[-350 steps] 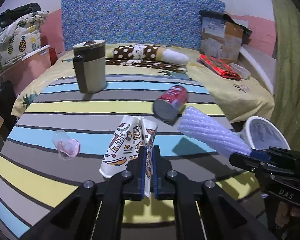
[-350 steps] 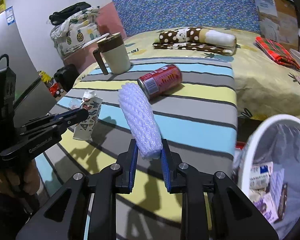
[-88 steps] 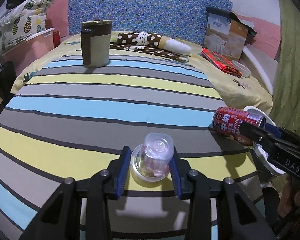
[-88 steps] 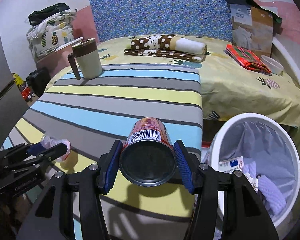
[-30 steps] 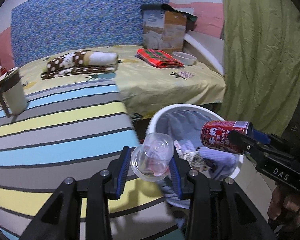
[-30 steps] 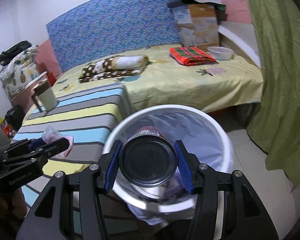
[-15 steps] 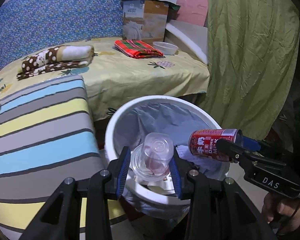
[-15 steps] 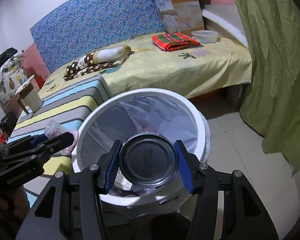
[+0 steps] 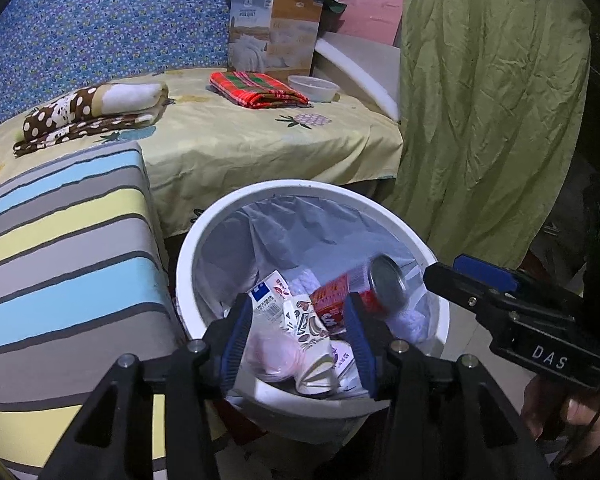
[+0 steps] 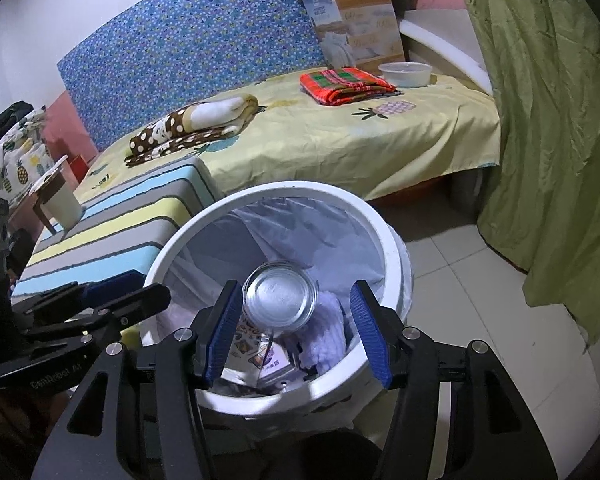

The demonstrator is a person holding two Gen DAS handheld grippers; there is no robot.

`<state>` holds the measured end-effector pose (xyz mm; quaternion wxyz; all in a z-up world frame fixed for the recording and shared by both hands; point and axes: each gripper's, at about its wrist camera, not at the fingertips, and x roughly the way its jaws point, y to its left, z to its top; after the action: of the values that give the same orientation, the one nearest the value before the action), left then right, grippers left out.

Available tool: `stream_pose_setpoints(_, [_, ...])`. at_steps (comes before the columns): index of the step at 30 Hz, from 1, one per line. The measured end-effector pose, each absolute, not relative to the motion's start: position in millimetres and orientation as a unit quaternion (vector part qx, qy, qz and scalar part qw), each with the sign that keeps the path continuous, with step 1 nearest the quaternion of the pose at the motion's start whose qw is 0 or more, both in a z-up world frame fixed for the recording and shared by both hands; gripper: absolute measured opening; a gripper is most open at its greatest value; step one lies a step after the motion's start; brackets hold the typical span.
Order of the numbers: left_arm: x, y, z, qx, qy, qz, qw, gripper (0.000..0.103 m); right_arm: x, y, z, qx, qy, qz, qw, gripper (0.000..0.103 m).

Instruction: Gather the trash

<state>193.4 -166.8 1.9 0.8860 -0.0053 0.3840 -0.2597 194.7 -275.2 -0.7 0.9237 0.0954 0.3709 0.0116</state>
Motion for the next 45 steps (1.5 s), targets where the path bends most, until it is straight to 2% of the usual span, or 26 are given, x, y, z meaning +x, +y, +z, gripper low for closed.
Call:
stream_pose_setpoints(30, [107,-118,32,-0.012,0.344,-0.194,0.919,0.049,143,-232,23,0.061,0.338,0.060,0.937,0.058])
stream_pose_setpoints(45, [73,-85,30,-0.026,0.337,-0.143,0.930,0.049,112,-202,25,0.037,0.328,0.075,0.941,0.058])
